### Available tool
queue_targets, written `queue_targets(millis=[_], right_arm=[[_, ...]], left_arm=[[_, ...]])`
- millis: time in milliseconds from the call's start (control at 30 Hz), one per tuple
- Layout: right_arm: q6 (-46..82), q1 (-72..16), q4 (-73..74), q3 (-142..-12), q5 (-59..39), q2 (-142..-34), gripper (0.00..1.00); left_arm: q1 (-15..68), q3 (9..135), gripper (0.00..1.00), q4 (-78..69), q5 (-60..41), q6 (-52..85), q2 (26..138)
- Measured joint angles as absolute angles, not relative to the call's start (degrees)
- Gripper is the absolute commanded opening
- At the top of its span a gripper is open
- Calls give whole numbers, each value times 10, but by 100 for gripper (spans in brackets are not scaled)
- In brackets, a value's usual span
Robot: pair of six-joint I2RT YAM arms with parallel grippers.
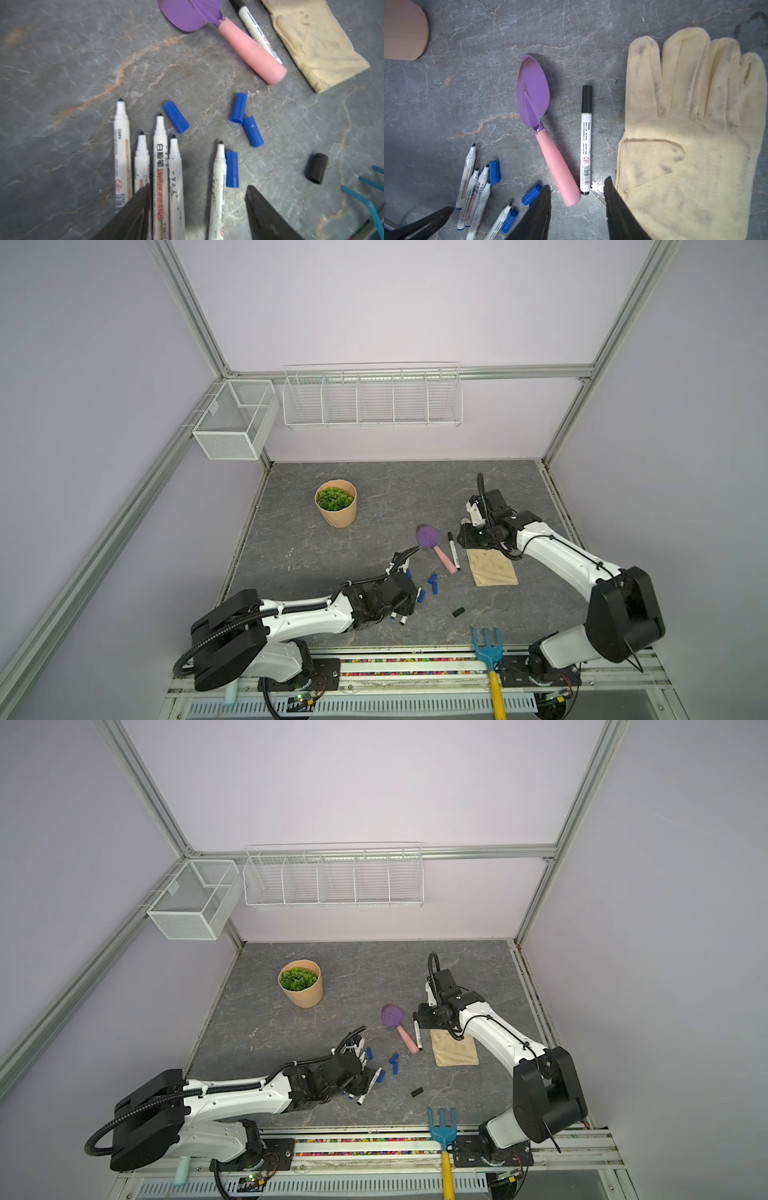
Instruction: Insert the pens into the pen caps
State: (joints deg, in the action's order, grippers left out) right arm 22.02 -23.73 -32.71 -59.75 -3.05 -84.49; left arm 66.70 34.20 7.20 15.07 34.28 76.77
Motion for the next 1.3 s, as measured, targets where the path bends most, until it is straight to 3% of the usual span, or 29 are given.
queue_targets(millis=[200,767,1300], right_arm=[[224,-236,-327,-568,-33,-832,44],[237,-220,-306,-554,-73,-832,43],[240,-210,-296,-538,-81,-824,43]], left_arm=[[678,347,61,106,97,328,774],[704,420,36,196,101,324,877],[709,467,0,228,90,322,915]])
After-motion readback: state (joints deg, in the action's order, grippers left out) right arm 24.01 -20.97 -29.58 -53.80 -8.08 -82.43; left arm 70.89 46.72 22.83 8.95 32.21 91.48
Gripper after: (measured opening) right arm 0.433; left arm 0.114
